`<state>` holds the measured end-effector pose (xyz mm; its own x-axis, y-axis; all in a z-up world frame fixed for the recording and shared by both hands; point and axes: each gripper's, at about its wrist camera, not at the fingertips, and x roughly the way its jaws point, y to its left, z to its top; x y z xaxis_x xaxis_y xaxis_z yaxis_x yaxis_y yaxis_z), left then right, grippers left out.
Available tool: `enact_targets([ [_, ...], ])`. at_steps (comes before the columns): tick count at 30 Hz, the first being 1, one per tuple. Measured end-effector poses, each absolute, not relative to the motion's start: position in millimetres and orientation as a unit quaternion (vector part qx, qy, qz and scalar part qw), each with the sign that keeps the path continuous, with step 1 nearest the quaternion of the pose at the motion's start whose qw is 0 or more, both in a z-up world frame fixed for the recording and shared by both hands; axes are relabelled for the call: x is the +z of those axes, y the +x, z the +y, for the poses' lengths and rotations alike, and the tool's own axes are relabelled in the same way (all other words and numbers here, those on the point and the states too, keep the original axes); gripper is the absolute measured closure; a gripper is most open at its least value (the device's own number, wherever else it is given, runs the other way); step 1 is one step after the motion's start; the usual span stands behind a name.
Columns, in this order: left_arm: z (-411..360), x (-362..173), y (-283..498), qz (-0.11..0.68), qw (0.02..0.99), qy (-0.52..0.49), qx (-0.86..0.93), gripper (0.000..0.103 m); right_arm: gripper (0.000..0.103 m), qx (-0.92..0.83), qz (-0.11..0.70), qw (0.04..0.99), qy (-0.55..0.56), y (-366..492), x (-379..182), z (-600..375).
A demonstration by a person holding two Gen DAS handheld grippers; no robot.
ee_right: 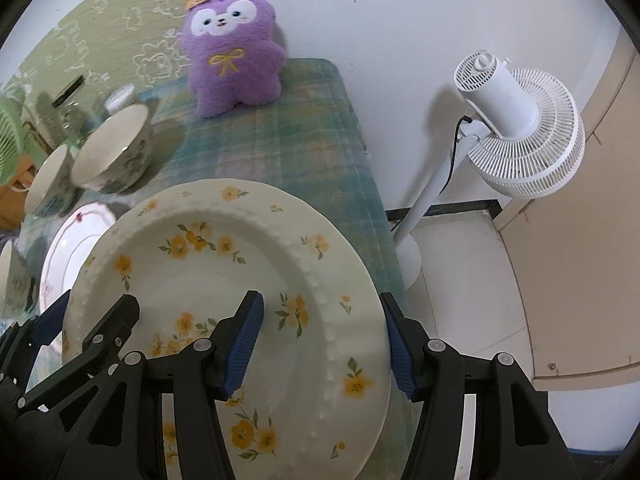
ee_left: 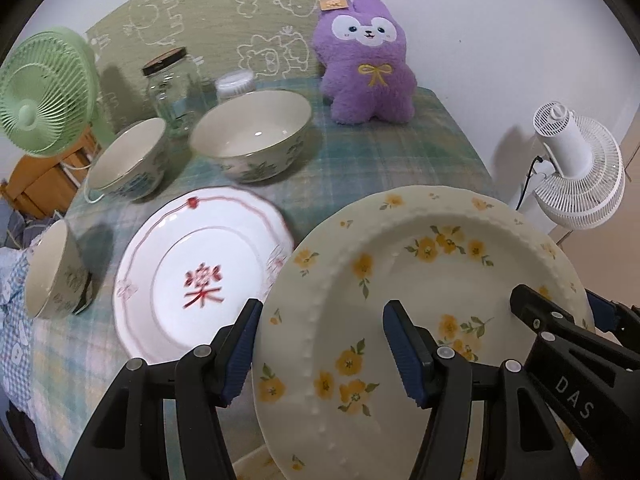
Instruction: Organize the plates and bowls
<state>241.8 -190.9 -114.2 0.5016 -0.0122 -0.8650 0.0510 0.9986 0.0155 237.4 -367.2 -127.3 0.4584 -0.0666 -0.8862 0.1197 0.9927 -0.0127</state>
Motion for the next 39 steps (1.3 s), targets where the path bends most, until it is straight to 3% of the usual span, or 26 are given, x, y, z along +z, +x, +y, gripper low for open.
enact_targets([
  [39, -158.1, -134.3, 105.5, 0.516, 0.853, 0.065, -0.047, 0.04, 0.041, -0.099, 0.545, 0.832, 0.037, 83.0, -159.8, -323.4],
])
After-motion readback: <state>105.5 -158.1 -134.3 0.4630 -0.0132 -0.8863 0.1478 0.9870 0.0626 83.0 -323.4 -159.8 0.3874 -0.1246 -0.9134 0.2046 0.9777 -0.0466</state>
